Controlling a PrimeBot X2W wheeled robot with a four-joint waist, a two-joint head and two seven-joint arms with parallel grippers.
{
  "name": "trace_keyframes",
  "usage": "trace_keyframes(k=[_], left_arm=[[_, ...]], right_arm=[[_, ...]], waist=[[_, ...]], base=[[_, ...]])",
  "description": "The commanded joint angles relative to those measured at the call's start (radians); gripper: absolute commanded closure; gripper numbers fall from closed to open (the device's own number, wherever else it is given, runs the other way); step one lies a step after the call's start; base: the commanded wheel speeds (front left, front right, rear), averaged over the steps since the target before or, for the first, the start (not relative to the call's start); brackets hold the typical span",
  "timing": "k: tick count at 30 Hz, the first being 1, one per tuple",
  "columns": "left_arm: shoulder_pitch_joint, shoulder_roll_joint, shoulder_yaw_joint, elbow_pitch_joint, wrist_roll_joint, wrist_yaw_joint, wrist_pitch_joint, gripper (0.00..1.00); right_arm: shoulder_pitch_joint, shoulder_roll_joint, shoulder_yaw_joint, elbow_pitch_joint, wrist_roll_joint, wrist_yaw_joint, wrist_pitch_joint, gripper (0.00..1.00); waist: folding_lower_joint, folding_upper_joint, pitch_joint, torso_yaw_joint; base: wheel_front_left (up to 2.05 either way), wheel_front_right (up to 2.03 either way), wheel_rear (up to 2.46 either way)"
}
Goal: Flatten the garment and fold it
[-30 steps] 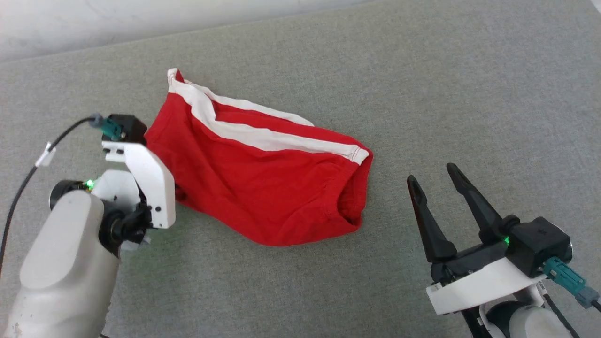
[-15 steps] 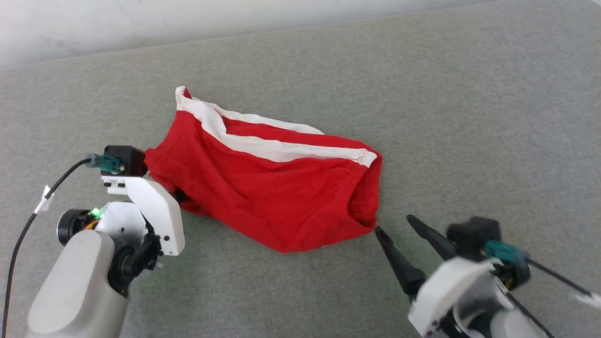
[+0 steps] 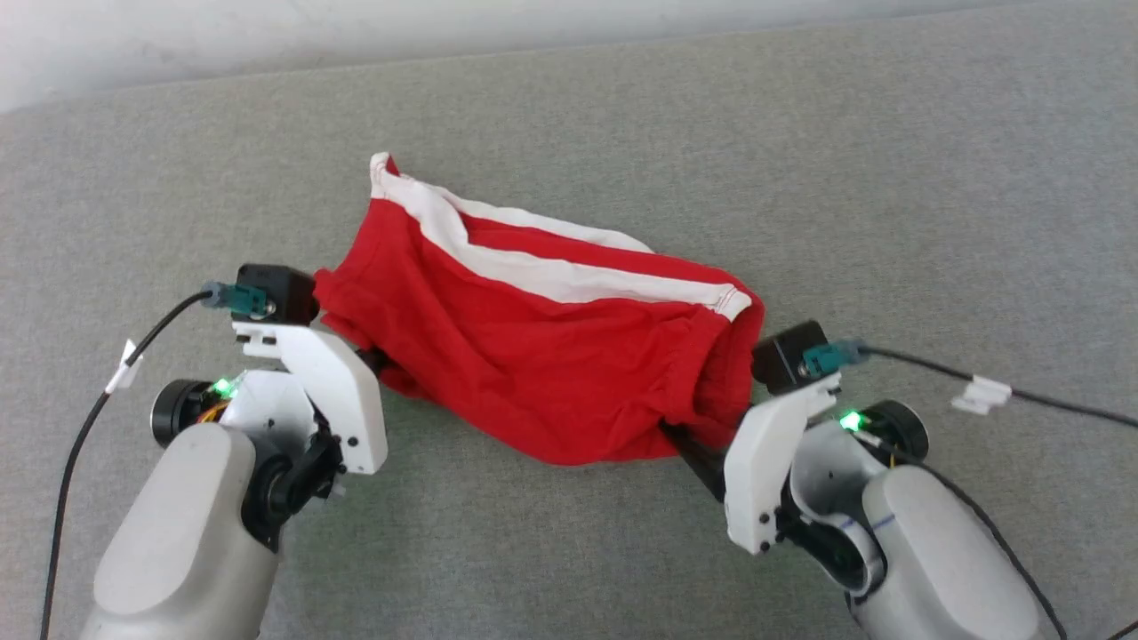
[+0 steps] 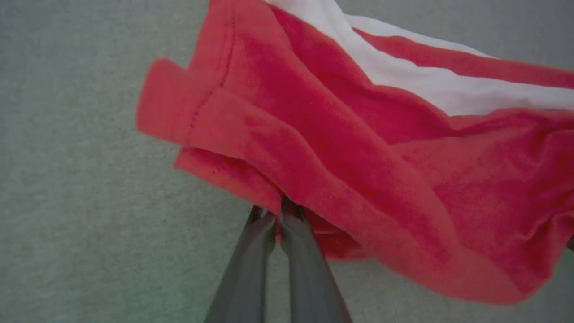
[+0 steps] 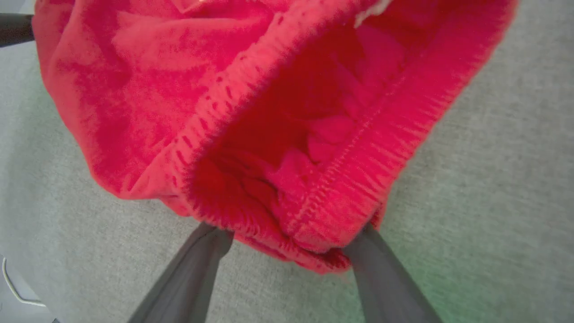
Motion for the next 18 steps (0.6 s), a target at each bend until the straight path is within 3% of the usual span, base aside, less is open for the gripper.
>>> trace_keyframes(k=[1,2,4,11,18], left_arm=[[-0.017,-0.006,-0.003,0.006,0.011,-0.006,-0.009,1.0],[-0.021,-0.009,-0.006,0.011,0.011,-0.009,-0.013,1.0],[-0.028,-0.015,-0.011,0.021,0.01,-0.013,-0.021,1.0],[-0.008,-0.032,-0.007,0.032,0.005,-0.019,-0.087,1.0],[0.143,-0.051,-0.004,-0.047,0.002,0.017,-0.169,1.0]], right_arm=[[-0.005,-0.002,0.001,0.038,0.003,-0.002,0.022,0.16],[-0.015,-0.001,0.013,0.063,0.003,-0.002,0.04,0.54],[-0.025,0.003,0.028,0.098,0.029,-0.002,0.072,1.0],[-0.037,-0.033,0.054,0.087,0.083,-0.002,0.054,1.0],[0.021,-0.122,0.055,-0.014,0.108,-0.002,0.001,1.0]], waist=[[0.0001,0.0,0.008,0.009],[0.0001,0.0,0.01,0.012],[0.0001,0.0,0.013,0.018],[0.0001,0.0,-0.015,0.031],[0.0001,0.0,-0.106,0.052]], base=[[0.0,0.0,0.0],[0.0,0.0,0.0],[0.0,0.0,0.0],[0.0,0.0,0.0],[0.0,0.0,0.0]])
